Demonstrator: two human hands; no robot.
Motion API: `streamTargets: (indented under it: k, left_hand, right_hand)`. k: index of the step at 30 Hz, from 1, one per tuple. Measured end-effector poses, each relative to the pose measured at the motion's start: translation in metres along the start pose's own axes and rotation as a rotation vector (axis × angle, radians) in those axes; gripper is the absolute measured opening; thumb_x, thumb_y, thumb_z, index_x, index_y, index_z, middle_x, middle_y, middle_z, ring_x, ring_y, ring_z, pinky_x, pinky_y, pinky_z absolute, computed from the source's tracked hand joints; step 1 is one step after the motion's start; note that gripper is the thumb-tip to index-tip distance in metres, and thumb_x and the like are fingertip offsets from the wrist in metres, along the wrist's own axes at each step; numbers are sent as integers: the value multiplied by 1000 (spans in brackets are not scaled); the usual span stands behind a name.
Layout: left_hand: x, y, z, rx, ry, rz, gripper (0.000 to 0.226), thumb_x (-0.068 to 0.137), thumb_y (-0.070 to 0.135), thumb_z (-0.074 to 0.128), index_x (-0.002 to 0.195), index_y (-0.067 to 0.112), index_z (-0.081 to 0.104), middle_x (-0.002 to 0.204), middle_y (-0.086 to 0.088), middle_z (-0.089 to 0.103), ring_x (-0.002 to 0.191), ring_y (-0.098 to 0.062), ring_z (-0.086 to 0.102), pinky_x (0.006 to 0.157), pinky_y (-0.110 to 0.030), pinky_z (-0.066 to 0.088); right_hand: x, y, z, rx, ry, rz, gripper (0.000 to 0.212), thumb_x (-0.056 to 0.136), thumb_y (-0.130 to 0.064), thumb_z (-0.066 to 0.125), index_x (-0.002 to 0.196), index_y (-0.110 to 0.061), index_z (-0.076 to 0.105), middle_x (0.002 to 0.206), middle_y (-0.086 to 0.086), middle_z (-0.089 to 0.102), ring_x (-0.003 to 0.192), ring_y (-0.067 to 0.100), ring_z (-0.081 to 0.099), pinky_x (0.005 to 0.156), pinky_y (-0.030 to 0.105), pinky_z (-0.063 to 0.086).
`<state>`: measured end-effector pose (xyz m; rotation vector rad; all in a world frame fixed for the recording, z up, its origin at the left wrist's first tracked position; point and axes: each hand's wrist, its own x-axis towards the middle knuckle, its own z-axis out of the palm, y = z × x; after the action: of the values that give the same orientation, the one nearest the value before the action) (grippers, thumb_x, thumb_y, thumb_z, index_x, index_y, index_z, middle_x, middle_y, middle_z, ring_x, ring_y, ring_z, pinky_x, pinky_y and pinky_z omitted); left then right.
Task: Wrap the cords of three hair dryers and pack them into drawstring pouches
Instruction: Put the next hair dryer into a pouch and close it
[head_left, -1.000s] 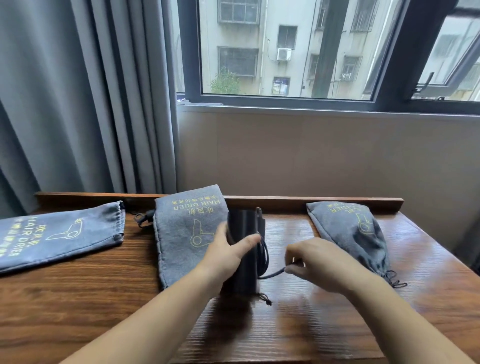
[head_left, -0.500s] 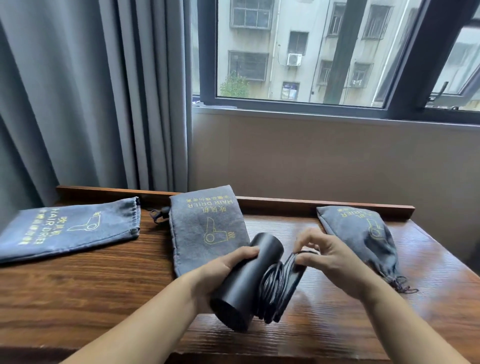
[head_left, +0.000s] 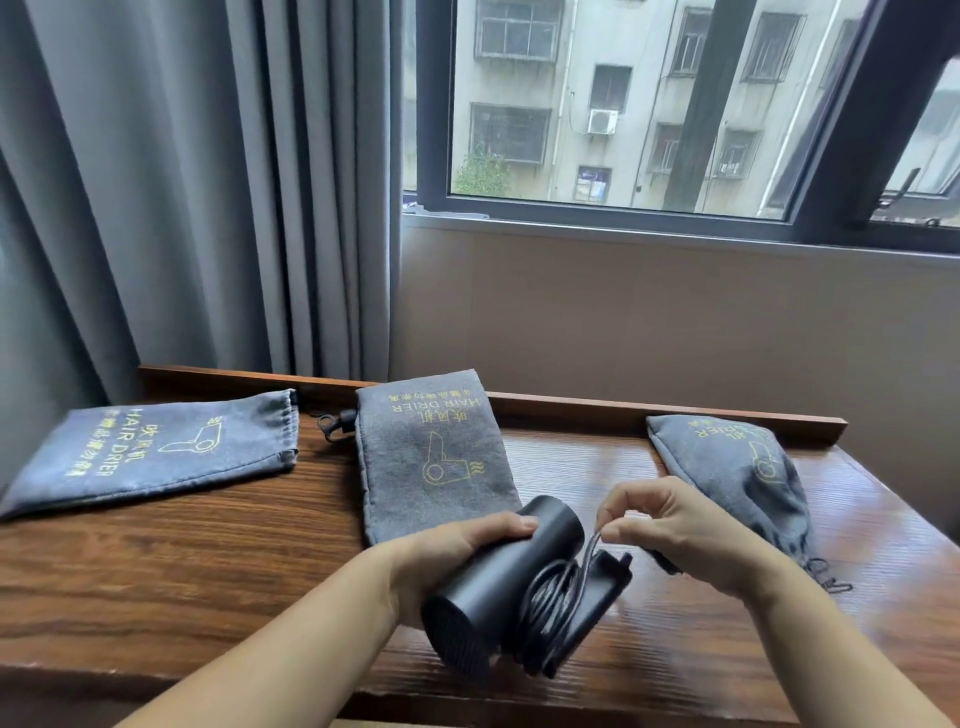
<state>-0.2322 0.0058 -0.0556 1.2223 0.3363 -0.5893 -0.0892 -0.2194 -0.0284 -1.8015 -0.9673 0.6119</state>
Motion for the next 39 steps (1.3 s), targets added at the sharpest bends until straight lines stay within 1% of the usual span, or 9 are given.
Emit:
streamTargets:
  k: [4,9,14,19,23,27,31,34,39]
  left_hand:
    - [0,-5,0,-167,-37,104,47,69,47,79,93,6,79,89,-12,74,72,-20,70,76,-31,55]
    - [17,-11,22,-409,-17,290,52,82,49,71,105,3,75,100,-16,72,82,-25,71,80,-34,56]
    - [46,0,34,-481,307,490,68,80,58,70,124,7,64,116,-18,71,105,-33,69,92,-45,56]
    - [55,4,37,192,712,517,74,81,81,47,112,17,66,108,-3,72,102,-21,66,96,-37,51]
    - [32,9,-1,936,810,592,73,89,77,28,80,15,64,81,-4,62,79,-19,55,76,-41,45]
    - [4,-1,-63,1668,822,321,55,82,70,58,122,32,60,116,6,54,114,-16,45,100,-37,38]
    - [-16,-7,-82,1546,769,298,25,91,43,63,106,25,70,107,4,66,106,-17,59,88,-28,43]
    - [-19,-2,-78,1433,903,464,20,94,34,57,100,22,73,102,6,73,99,-17,65,84,-30,48]
    - [-19,9,-60,1246,966,679,15,95,30,61,96,22,73,92,7,74,88,-12,66,80,-31,50]
  right_hand:
    - [-1,16,20,327,152,-29,36,73,-38,81,89,-6,75,84,15,68,79,23,59,69,23,50]
    - [-2,31,57,1022,163,112,79,64,-64,81,117,-6,70,115,20,67,93,28,67,75,40,58]
    - [-5,27,77,921,83,47,106,58,-70,83,140,-9,53,142,19,55,135,36,47,107,55,38]
    - [3,17,77,833,289,58,92,53,-39,96,130,-10,57,128,21,64,119,39,61,88,47,57]
    - [-3,13,64,935,370,66,46,85,-18,61,129,-4,57,121,21,68,105,32,67,83,44,59]
    - [-17,17,49,1111,365,116,53,65,-21,80,110,4,65,97,21,73,77,25,74,64,33,62]
    - [-24,19,48,1103,228,211,81,24,-27,99,96,1,76,94,23,72,73,30,72,63,38,61]
    - [-30,10,56,1109,86,283,74,17,-21,99,84,4,77,81,26,71,62,33,71,53,38,59]
    - [-31,0,74,1025,-142,408,71,33,-14,93,99,6,75,87,30,71,63,35,72,53,34,58]
